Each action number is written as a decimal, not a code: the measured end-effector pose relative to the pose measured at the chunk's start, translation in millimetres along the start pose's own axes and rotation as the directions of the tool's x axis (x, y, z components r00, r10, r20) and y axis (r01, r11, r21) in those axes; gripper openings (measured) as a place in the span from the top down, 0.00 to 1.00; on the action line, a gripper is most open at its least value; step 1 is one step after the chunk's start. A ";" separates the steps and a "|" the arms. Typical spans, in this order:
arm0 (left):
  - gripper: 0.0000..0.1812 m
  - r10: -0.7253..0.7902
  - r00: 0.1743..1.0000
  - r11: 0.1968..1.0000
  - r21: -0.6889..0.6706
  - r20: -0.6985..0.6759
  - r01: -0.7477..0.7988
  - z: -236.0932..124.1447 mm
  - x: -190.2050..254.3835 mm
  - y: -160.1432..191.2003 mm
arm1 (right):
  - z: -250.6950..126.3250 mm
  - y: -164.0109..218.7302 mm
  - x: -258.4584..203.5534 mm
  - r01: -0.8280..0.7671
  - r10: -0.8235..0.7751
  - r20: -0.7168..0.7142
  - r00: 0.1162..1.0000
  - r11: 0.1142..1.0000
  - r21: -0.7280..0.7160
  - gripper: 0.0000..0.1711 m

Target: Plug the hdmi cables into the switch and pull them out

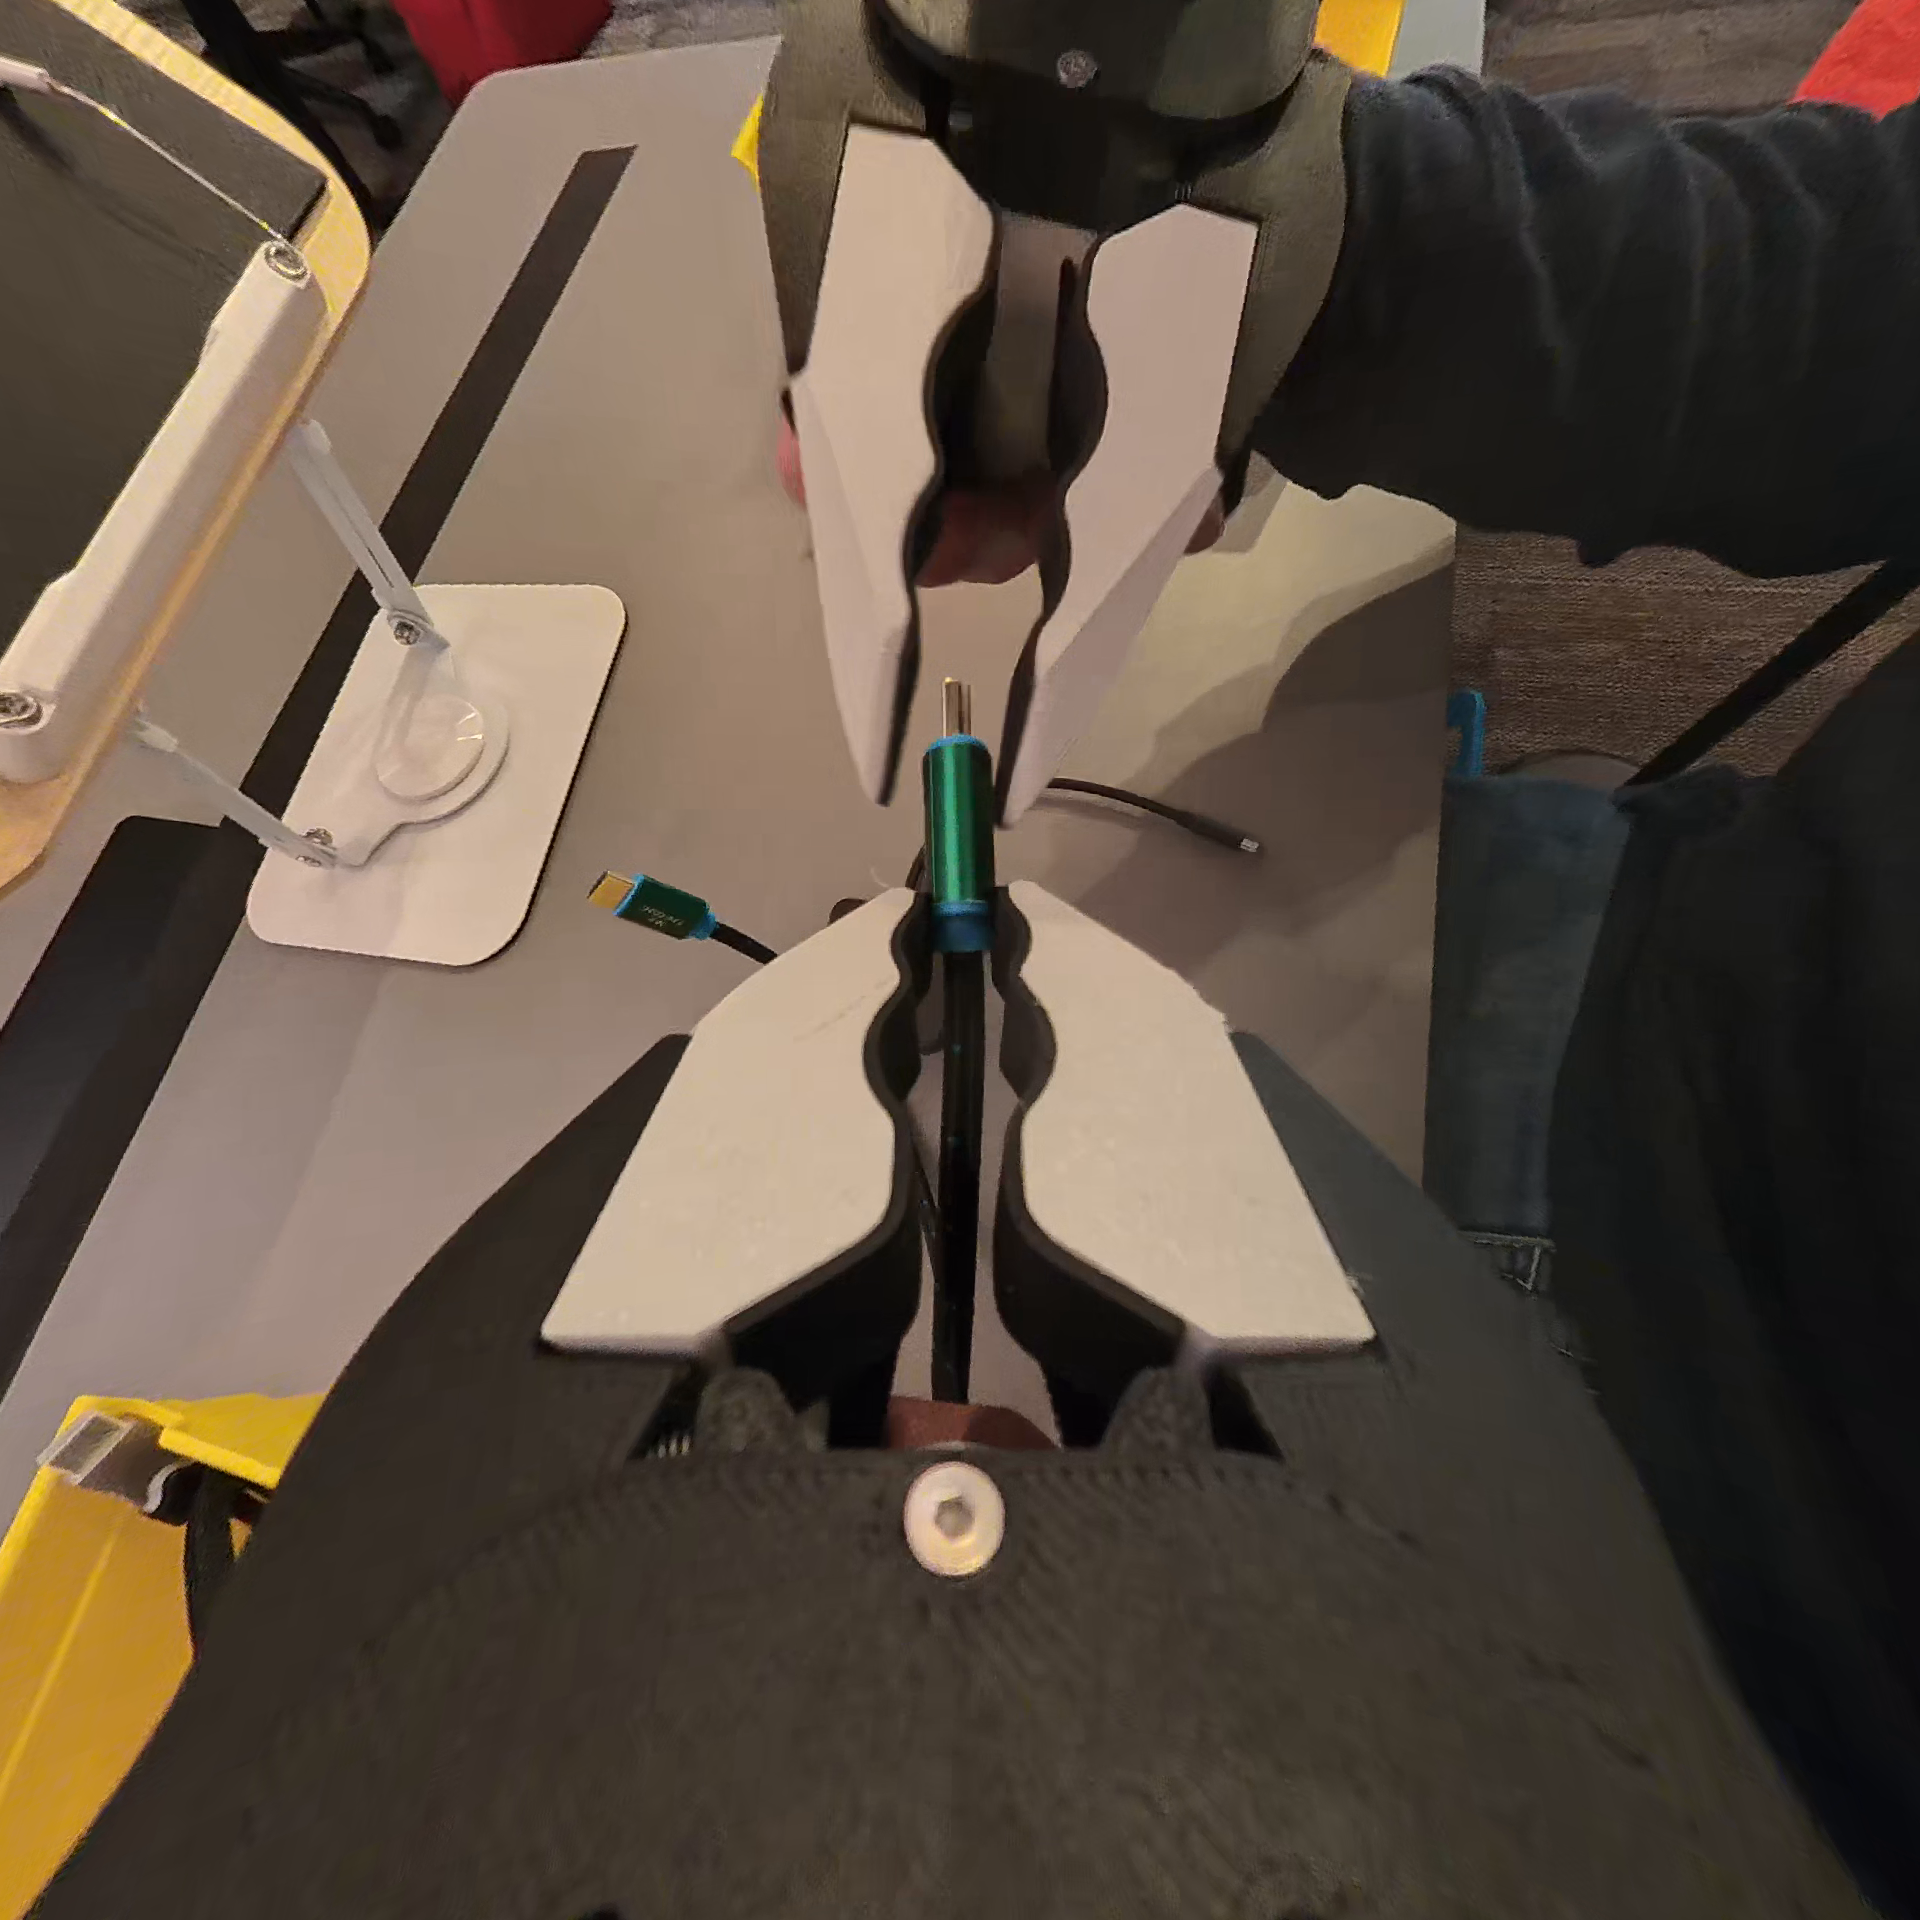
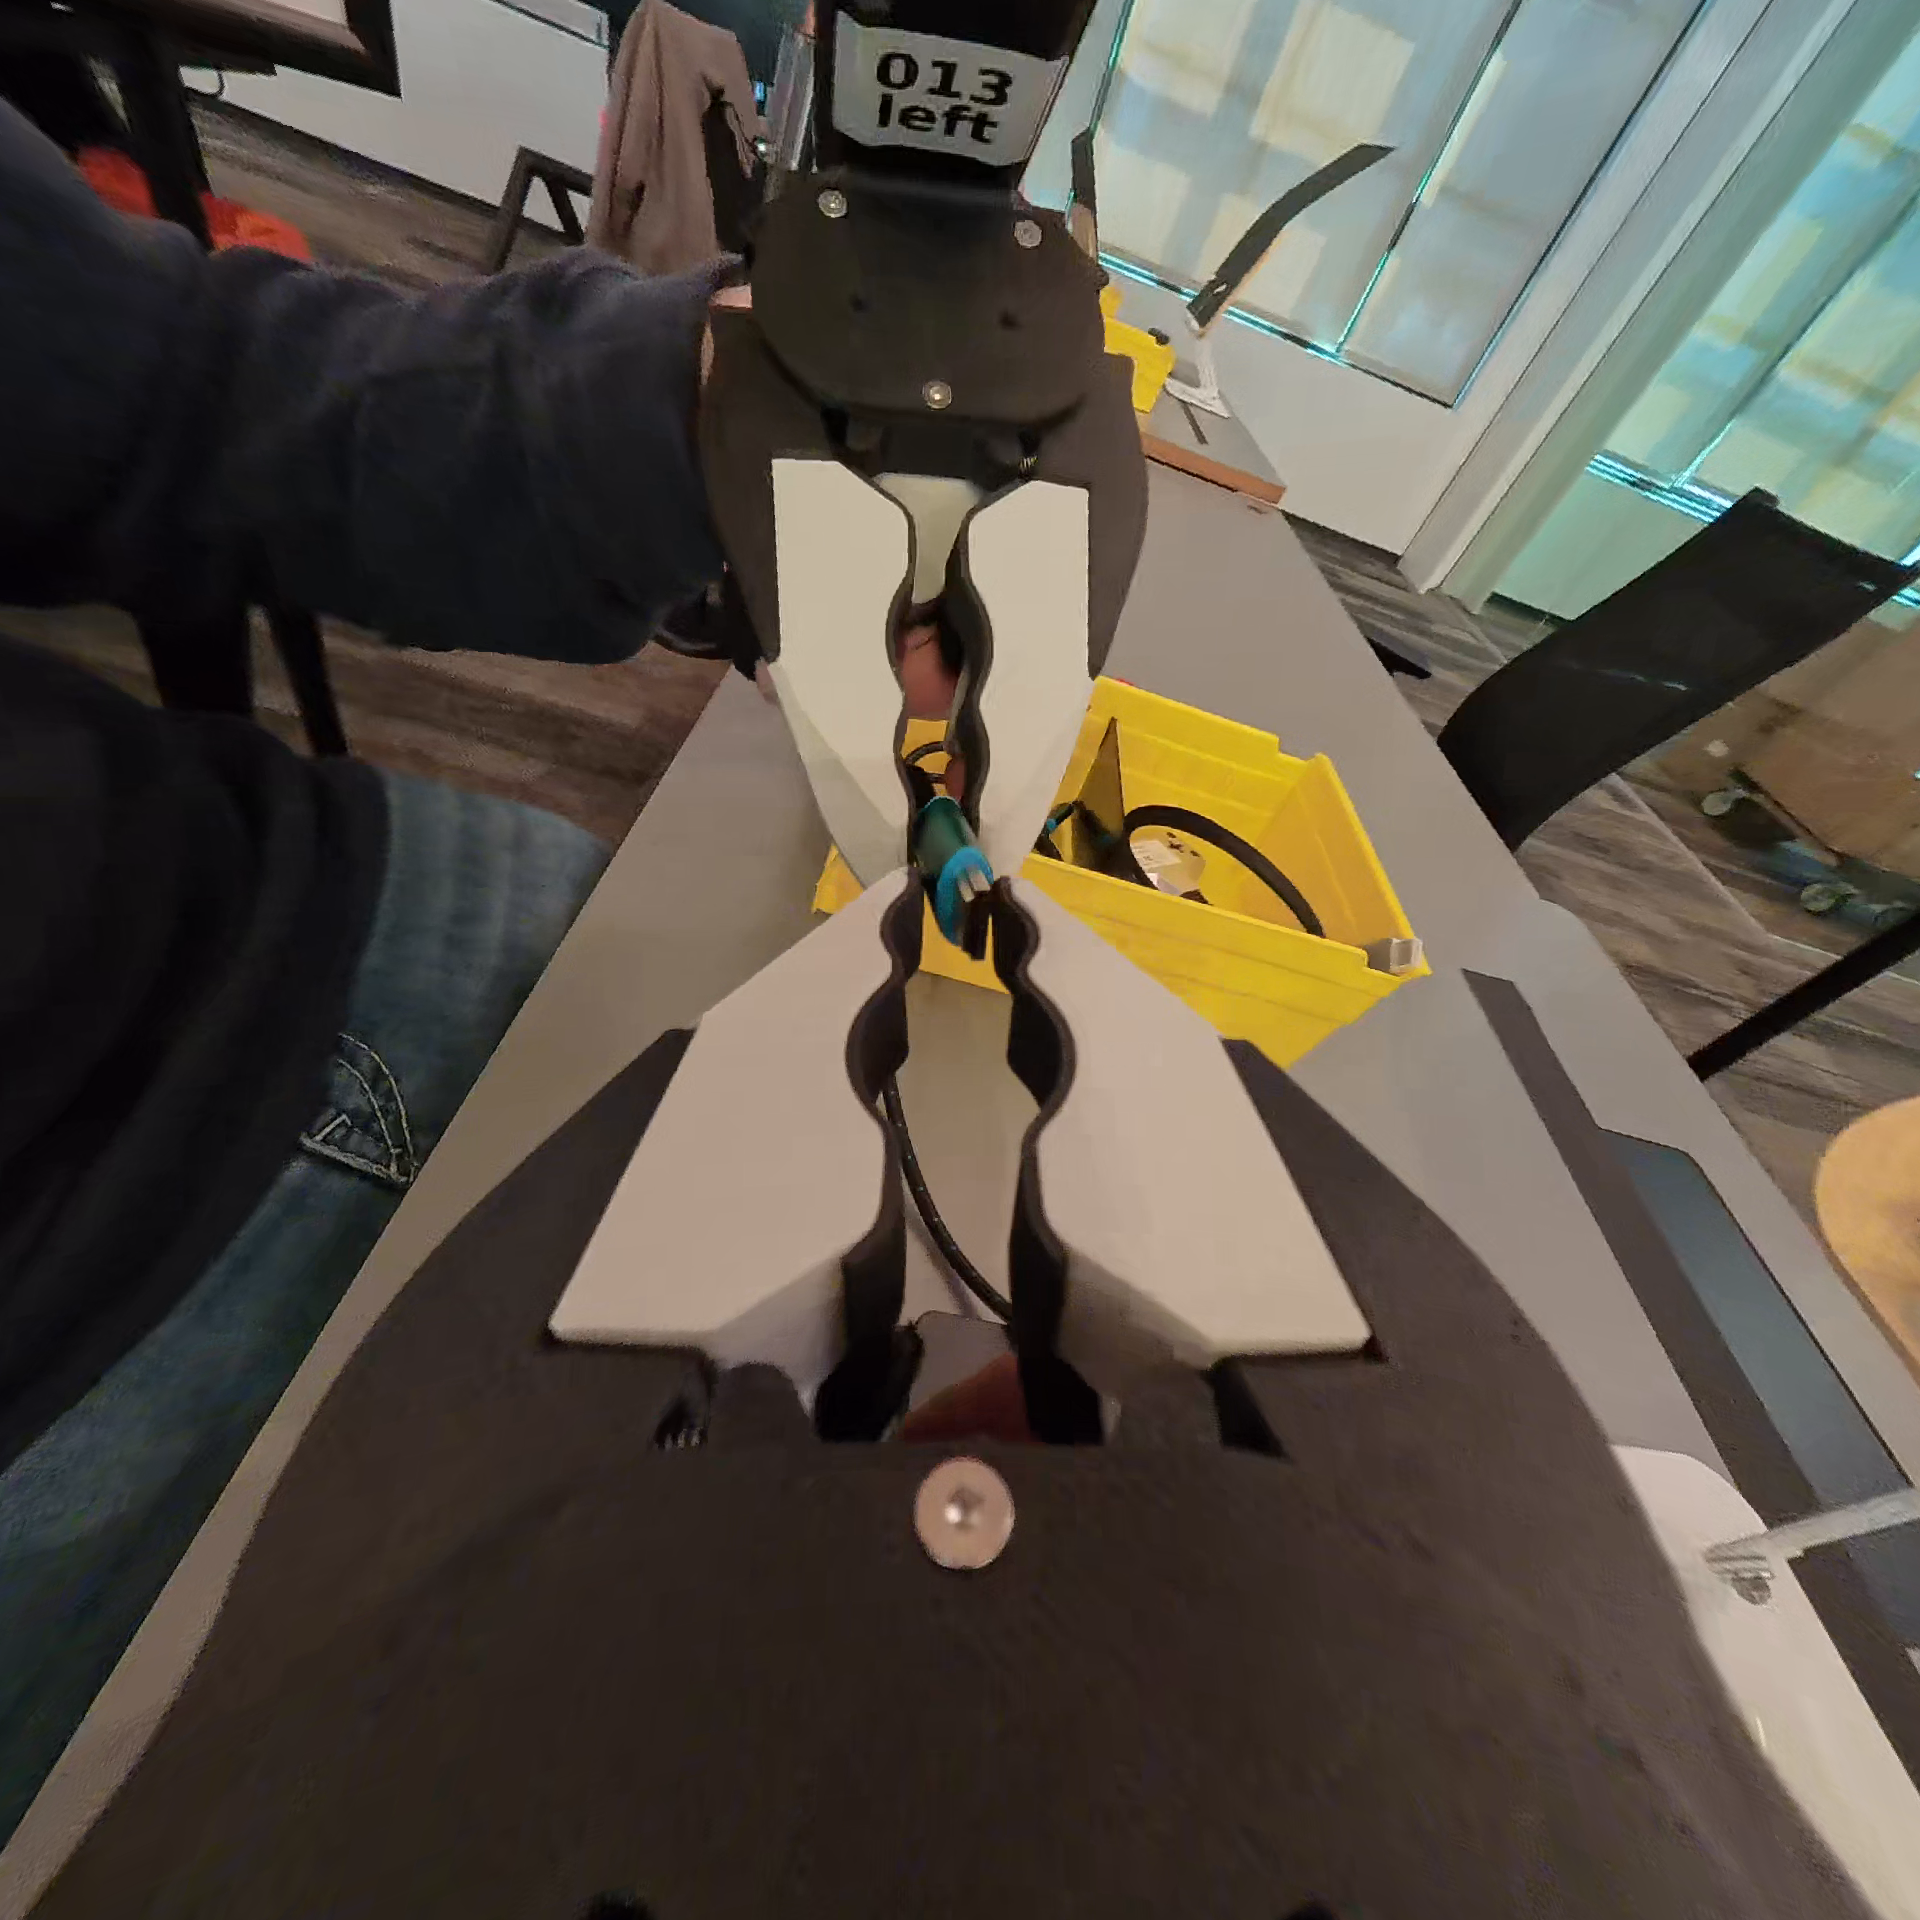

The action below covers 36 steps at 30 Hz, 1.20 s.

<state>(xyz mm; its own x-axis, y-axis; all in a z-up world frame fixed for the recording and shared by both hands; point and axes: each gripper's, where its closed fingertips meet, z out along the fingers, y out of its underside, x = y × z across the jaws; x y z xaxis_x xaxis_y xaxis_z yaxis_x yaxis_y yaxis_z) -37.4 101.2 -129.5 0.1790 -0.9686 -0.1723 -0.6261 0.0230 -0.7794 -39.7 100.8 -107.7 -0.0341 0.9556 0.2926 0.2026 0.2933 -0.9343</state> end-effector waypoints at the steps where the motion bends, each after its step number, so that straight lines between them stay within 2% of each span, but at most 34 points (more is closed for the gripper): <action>1: 0.95 0.007 1.000 1.000 -0.004 0.001 -0.007 0.4 0.4 0.5 | 1.8 0.9 -1.5 0.000 0.000 0.008 1.000 1.000 -0.005 0.94; 4: 0.95 0.040 0.999 0.999 -0.016 0.025 -0.039 0.0 -1.5 3.2 | 3.1 1.3 0.0 -0.061 0.060 0.022 0.998 0.998 0.008 0.95; 7: 0.93 0.138 0.977 0.990 -0.013 0.164 -0.138 -3.9 -15.2 -5.1 | -0.6 -4.8 10.3 -0.201 0.200 0.016 0.980 0.975 0.100 0.95; 8: 0.91 0.184 0.956 0.982 -0.012 0.229 -0.186 -6.0 -20.7 -10.4 | -3.1 -8.2 13.7 -0.259 0.258 0.024 0.966 0.955 0.145 0.95; 11: 0.75 0.322 0.857 0.942 -0.049 0.402 -0.331 -12.5 -33.6 -25.9 | -12.5 -19.8 22.5 -0.427 0.420 0.087 0.903 0.857 0.288 0.95; 15: 0.73 0.480 0.712 0.860 -0.115 0.512 -0.497 -14.8 -34.8 -38.8 | -27.3 -30.4 28.1 -0.607 0.558 0.250 0.791 0.668 0.429 0.95; 18: 0.76 0.520 0.647 0.824 -0.127 0.557 -0.553 -19.4 -36.3 -45.9 | -23.7 -26.7 19.2 -0.653 0.570 0.319 0.757 0.634 0.414 0.96; 23: 0.84 0.526 0.658 0.793 -0.030 0.540 -0.609 -21.4 -21.8 -53.5 | -29.7 -36.0 12.4 -0.708 0.552 0.443 0.706 0.551 0.442 0.96; 30: 0.86 0.384 0.795 0.808 0.246 0.469 -0.535 -21.6 -5.8 -63.5 | -36.6 -39.8 6.1 -0.730 0.514 0.517 0.684 0.495 0.472 0.95; 36: 0.89 0.364 0.806 0.806 0.276 0.467 -0.524 -12.2 -2.8 -63.2 | -35.8 -33.6 5.0 -0.768 0.533 0.554 0.640 0.462 0.442 0.95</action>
<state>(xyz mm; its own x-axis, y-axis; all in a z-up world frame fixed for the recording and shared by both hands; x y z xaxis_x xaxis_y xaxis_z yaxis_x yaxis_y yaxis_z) -7.7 99.5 -72.5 0.2706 -0.6569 -0.7038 -0.3884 0.5944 -0.7042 -11.7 94.8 -67.5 -0.4556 0.7829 -0.4237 -0.3131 -0.5865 -0.7470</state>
